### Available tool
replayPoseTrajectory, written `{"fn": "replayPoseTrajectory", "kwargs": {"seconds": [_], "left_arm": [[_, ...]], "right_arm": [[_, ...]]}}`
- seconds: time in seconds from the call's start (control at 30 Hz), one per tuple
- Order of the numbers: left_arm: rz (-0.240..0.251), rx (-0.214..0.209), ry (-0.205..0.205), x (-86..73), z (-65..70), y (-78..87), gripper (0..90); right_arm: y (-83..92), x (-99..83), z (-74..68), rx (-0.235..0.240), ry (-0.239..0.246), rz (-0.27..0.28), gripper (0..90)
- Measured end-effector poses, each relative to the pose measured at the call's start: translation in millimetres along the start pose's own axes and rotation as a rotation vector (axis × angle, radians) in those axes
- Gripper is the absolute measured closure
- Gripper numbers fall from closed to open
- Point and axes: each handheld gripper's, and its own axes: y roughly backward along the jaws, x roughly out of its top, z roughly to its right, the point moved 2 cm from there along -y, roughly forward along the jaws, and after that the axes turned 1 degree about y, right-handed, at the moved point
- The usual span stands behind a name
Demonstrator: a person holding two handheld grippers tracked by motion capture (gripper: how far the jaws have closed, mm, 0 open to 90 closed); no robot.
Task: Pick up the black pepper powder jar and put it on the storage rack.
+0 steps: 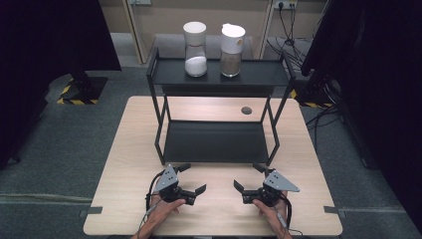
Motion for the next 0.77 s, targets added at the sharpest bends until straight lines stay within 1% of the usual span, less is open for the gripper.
{"fn": "replayPoseTrajectory", "kwargs": {"seconds": [0.77], "left_arm": [[-0.002,0.003,-0.011,0.1,0.3,-0.1,0.2]], "right_arm": [[0.0,-0.9,-0.4,0.0,0.004,0.003,0.4]]}}
